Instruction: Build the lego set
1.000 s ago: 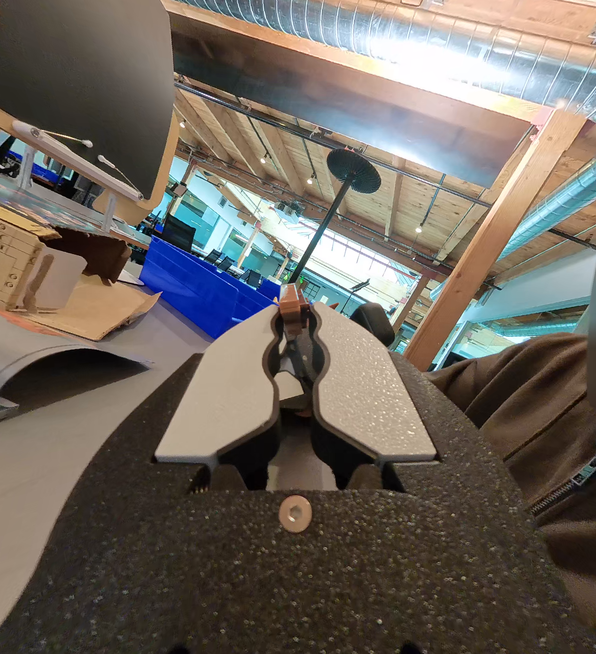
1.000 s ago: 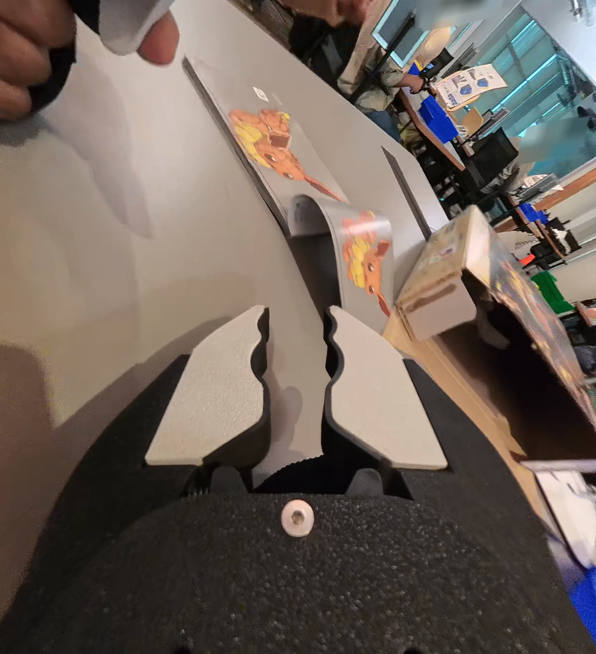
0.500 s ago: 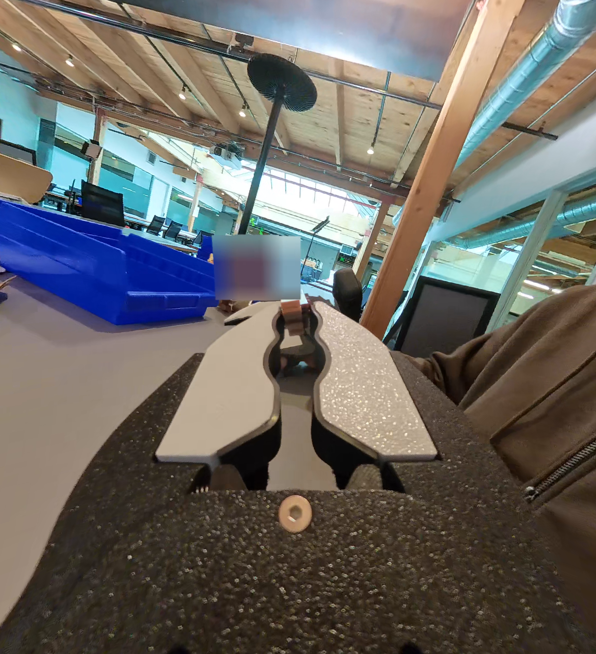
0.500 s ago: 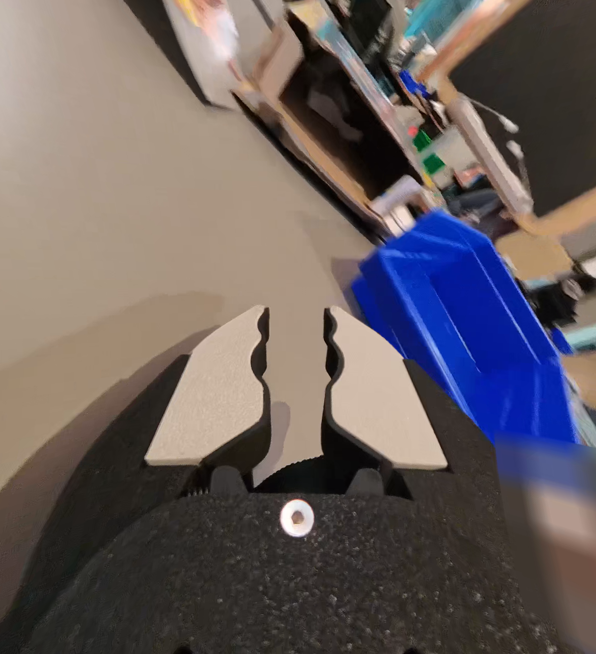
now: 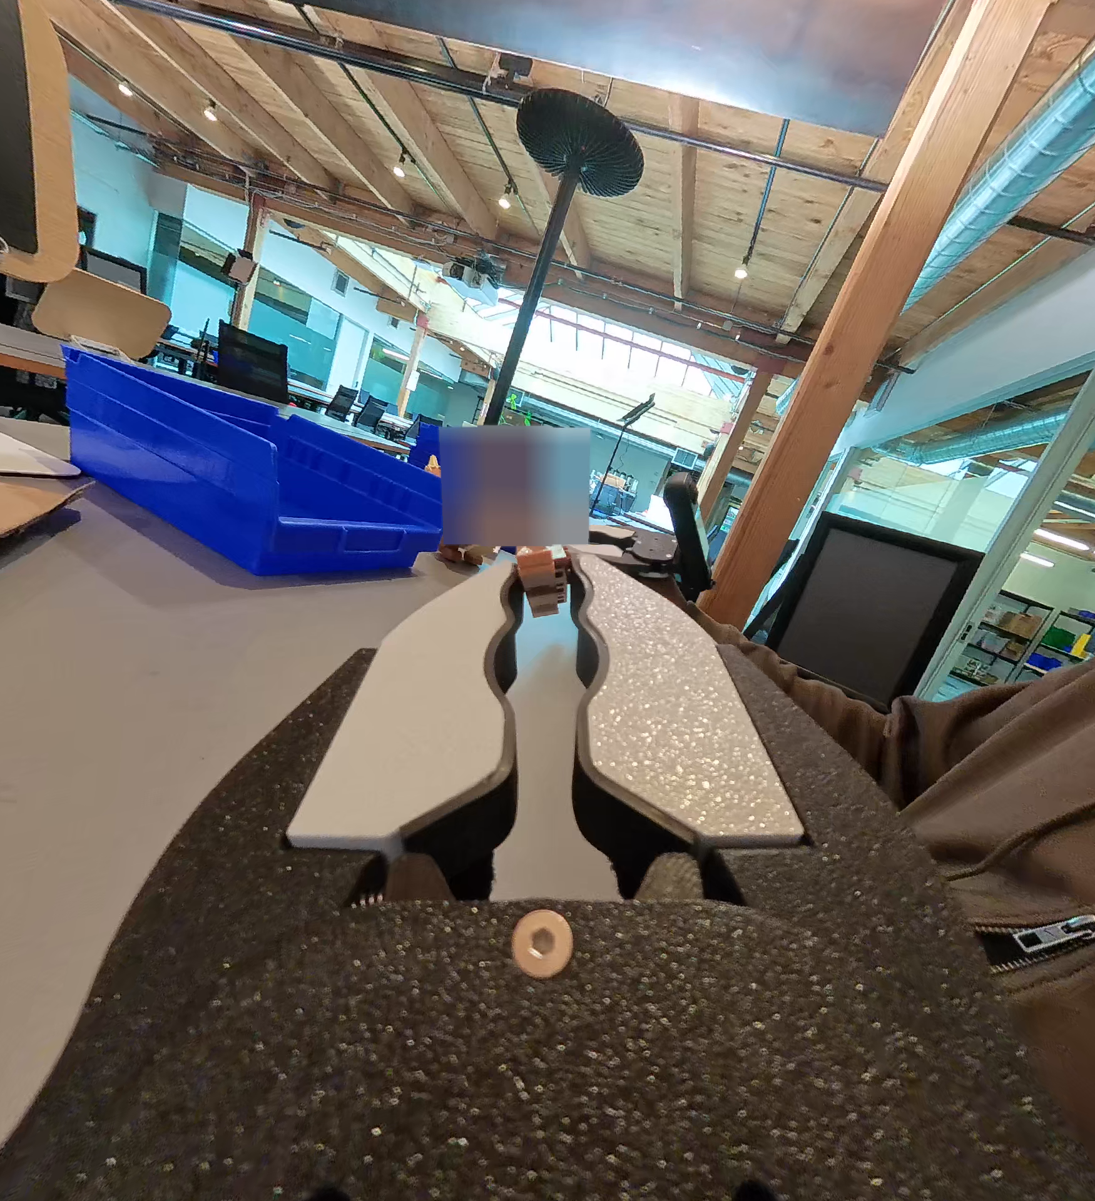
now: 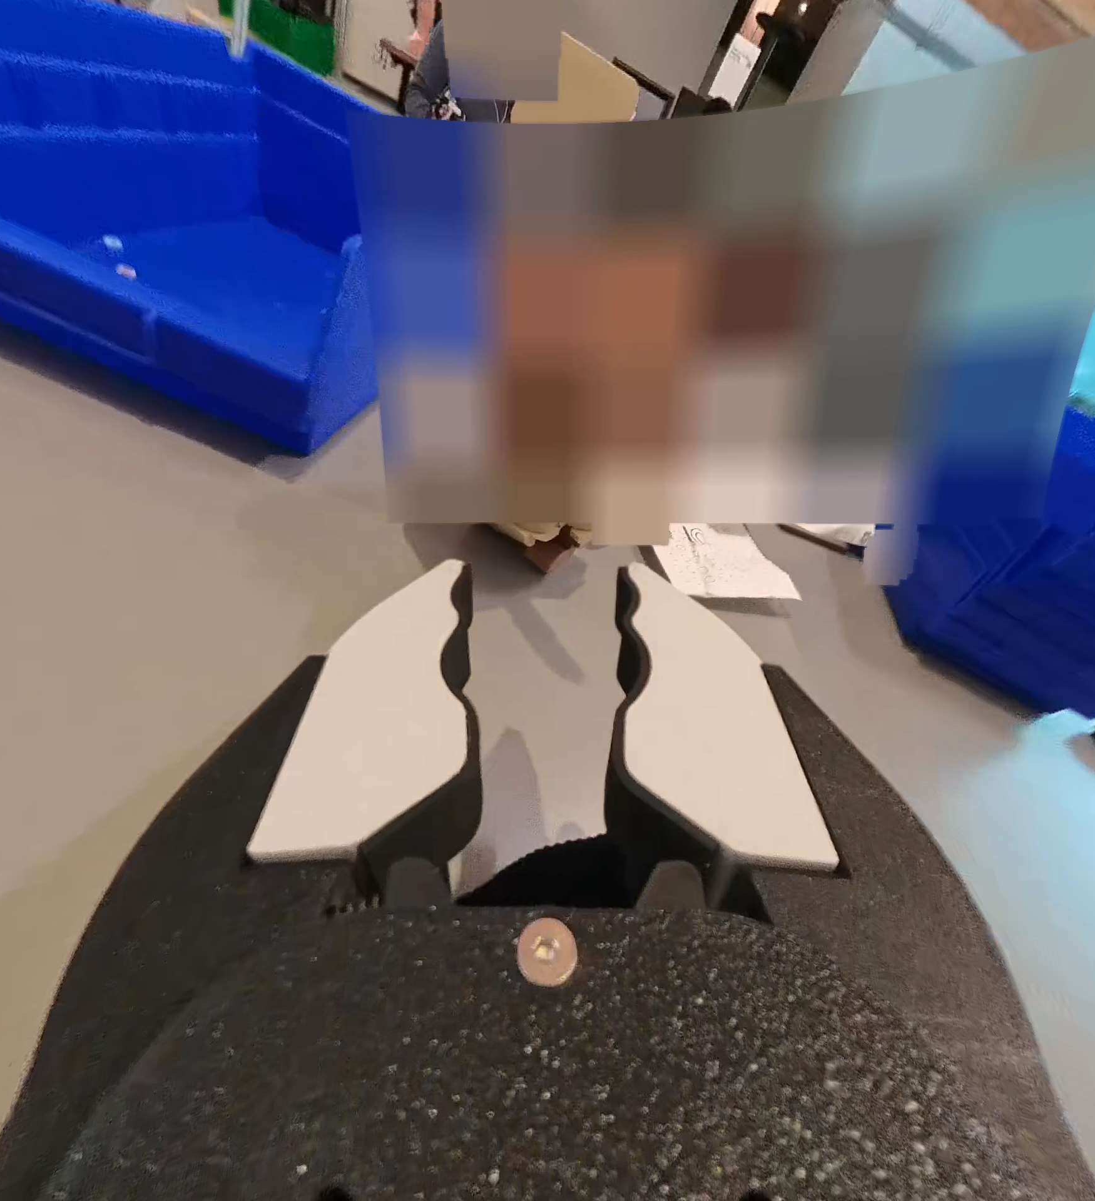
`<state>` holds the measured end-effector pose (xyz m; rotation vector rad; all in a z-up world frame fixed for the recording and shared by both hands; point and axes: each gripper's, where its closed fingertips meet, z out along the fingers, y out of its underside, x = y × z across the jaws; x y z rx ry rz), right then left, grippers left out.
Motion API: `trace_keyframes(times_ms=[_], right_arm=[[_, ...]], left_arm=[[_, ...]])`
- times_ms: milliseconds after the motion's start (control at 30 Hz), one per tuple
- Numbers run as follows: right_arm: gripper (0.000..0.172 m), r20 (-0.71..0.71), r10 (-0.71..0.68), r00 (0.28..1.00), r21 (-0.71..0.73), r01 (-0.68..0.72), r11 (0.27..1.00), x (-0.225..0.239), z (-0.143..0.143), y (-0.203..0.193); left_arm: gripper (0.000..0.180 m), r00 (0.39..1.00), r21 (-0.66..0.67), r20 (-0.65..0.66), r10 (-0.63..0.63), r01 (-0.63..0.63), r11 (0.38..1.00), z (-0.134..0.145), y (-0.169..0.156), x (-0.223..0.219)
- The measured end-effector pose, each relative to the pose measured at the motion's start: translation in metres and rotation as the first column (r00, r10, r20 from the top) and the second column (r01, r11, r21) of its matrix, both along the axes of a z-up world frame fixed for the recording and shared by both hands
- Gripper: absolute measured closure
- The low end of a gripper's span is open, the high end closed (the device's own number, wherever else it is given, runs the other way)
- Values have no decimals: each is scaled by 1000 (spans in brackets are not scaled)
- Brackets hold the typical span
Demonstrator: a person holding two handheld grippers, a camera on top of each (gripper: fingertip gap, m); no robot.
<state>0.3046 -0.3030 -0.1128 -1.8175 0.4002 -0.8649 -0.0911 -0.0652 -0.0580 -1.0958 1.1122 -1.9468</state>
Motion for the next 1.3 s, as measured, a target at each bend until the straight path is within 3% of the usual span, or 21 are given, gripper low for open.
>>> trace_keyframes(times_ms=[133,300,533,767,1100,1300], right_arm=[[122,-40,-17,999,40,19,999,9,2,3],[97,-259,12,966,192,39,981,23,1,34],[81,-289,-80,954,327,177,928,65,11,54],[80,-167,32,985,336,26,942,59,24,71],[79,-170,250,953,342,-181,922,71,22,79],[94,-189,353,916,341,-275,899,69,20,83]], left_arm=[[167,1000,-8,3,-4,4,1000,0,1,0],[168,1000,-19,10,-14,14,1000,1,2,-1],[168,1000,-20,23,-18,19,1000,3,2,-3],[168,999,-25,27,-26,27,999,3,2,-4],[168,1000,-17,25,-20,20,1000,2,1,-5],[168,999,-20,27,-20,21,1000,2,2,-6]])
